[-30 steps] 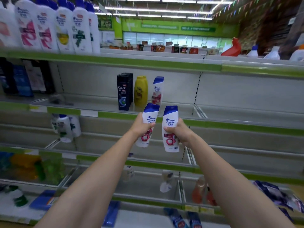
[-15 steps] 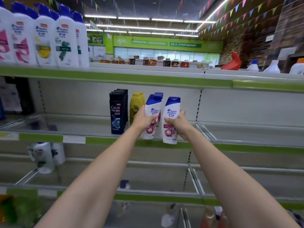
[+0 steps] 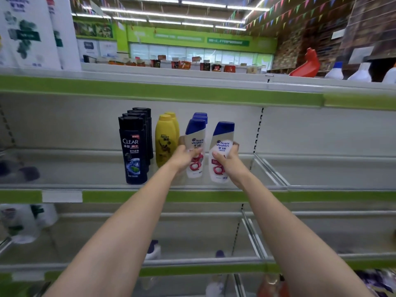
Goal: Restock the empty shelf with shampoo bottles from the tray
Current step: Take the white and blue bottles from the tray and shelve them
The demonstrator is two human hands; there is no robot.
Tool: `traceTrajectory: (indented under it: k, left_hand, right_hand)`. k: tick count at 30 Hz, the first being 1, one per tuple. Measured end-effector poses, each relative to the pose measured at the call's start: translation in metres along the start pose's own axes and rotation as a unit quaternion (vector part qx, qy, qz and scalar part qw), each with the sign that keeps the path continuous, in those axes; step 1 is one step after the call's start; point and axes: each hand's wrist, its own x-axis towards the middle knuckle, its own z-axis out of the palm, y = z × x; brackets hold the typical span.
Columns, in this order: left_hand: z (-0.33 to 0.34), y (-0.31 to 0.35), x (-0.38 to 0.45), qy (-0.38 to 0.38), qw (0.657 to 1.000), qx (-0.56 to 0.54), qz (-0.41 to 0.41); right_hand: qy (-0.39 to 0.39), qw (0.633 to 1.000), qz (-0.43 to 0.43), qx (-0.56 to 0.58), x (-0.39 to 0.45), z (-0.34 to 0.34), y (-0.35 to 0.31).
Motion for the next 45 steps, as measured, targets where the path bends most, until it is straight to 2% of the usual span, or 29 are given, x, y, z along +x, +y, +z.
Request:
traceTrajectory:
  k: [4, 7, 11, 16, 31, 41, 45]
  left_hand:
    - [-0.006, -0.014, 0.002, -0.007, 0.999, 0.036, -0.012]
    - [-0.007, -0.023, 0.0, -0.005, 0.999, 0.042, -0.008]
    - [-0.012, -0.028, -0.005, 0.014, 0.997, 0.07, -0.016]
    - [-0.013, -0.027, -0.001, 0.05, 0.985, 0.163, -0.007]
    - [-0.005, -0.029, 0.012, 0.099, 0.972, 0.212, 0.006]
    - [-0.013, -0.027, 0.01, 0.099, 0.967, 0.235, -0.012]
    - [-0.019, -0.015, -0.008, 0.126, 0.952, 0.28, 0.007]
  right_hand:
    - [-0.046, 0.992, -0.004, -0.116, -0.006, -0.006, -0.002]
    - [-0.058, 0.987, 0.002, -0.152, -0.006, -0.012, -0.002]
    - [-0.049, 0.984, 0.002, -0.169, -0.006, -0.015, -0.002]
    - [-0.032, 0.984, -0.011, -0.173, -0.011, -0.015, -0.003]
    - [-0.032, 0.976, -0.031, -0.212, -0.009, 0.017, -0.001]
    - [-0.023, 0.972, -0.014, -0.232, -0.01, 0.025, -0.002]
    - [-0.003, 0.963, -0.007, -0.271, -0.023, 0.023, -0.004]
